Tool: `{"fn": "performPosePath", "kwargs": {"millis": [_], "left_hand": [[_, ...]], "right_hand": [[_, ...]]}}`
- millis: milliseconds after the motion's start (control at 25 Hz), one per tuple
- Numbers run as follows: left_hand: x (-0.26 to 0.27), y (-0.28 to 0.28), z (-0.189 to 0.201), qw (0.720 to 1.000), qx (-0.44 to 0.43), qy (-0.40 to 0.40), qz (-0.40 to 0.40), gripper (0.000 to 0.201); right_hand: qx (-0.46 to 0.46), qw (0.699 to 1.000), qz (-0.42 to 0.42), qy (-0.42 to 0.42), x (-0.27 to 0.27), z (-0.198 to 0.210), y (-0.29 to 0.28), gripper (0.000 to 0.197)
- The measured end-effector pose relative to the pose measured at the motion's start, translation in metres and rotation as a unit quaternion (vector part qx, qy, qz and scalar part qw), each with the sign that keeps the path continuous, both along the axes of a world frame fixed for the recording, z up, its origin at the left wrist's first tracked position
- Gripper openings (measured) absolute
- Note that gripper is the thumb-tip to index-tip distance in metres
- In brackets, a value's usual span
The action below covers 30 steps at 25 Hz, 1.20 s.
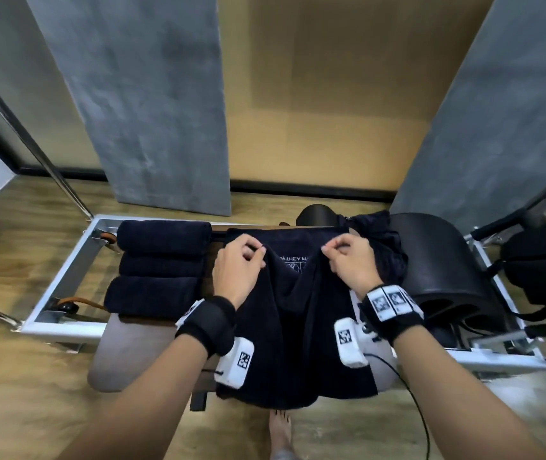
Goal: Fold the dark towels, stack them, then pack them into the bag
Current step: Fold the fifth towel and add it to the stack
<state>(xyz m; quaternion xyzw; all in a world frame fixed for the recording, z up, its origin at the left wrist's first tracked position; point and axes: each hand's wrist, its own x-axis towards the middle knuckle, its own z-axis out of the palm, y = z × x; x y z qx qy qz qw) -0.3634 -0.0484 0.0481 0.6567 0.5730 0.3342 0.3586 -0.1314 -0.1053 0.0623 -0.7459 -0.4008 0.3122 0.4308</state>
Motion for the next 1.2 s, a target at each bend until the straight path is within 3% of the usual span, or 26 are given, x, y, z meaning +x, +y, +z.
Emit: {"fn": "performPosePath", "kwargs": {"millis": [80,160,240,360,480,600,680,760,840,880,960,1000,1080,1160,1200], "left_hand": [[0.014,0.014,-0.004,0.995,-0.046,-0.08,-0.031,0.006],[0.014,0.017,-0.014,0.992,-0.068,-0.09,-0.055,0.026],[0.0,0.009,-0.032,0.996,-0.064,-0.059,-0.032,0.034],[-0.035,-0.014,-0.064,0.995,-0.09,0.041,0.015,0.018],[-0.059,-0.043,-0.077,0.975,-0.155,0.157,-0.009,0.024],[-0.063,-0.056,-0.08,0.969,-0.163,0.18,-0.036,0.02],[-0.061,-0.059,-0.079,0.975,-0.167,0.147,-0.021,0.018],[-0.06,-0.059,-0.075,0.984,-0.155,0.087,0.021,0.015],[-0.058,-0.06,-0.067,0.987,-0.137,-0.039,0.067,0.009],[-0.057,-0.06,-0.063,0.981,-0.141,-0.108,0.078,0.007],[-0.057,-0.063,-0.06,0.973,-0.147,-0.169,0.064,0.029],[-0.057,-0.069,-0.059,0.98,-0.128,-0.149,0.04,0.039],[-0.063,-0.085,-0.064,0.998,-0.038,-0.049,-0.02,0.029],[-0.072,-0.105,-0.074,0.995,0.008,0.033,-0.092,0.007],[-0.077,-0.115,-0.079,0.99,0.003,0.059,-0.125,0.01]], "right_hand": [[0.0,1.0,0.01,0.022,-0.002,0.002,0.024,0.01],[-0.009,0.999,0.013,0.041,0.003,-0.003,0.028,0.006],[-0.031,0.998,0.007,0.056,0.011,-0.019,0.013,0.013],[-0.102,0.995,-0.009,0.022,0.028,-0.051,-0.034,0.015],[-0.202,0.979,0.006,-0.019,0.037,-0.074,-0.082,0.029],[-0.244,0.97,0.019,-0.003,0.03,-0.086,-0.105,0.03],[-0.226,0.973,0.006,0.041,0.022,-0.083,-0.107,0.024],[-0.168,0.975,-0.031,0.139,0.017,-0.071,-0.103,0.018],[-0.071,0.963,-0.084,0.246,0.014,-0.055,-0.1,0.015],[-0.023,0.956,-0.1,0.276,0.014,-0.049,-0.1,0.018],[0.035,0.951,-0.104,0.289,0.015,-0.047,-0.106,0.039],[0.038,0.956,-0.101,0.274,0.014,-0.049,-0.111,0.046],[0.018,0.98,-0.079,0.181,0.009,-0.056,-0.125,0.037],[-0.024,0.999,-0.027,0.013,0.005,-0.069,-0.141,0.02],[-0.042,0.997,0.007,-0.063,0.003,-0.075,-0.15,0.022]]}}
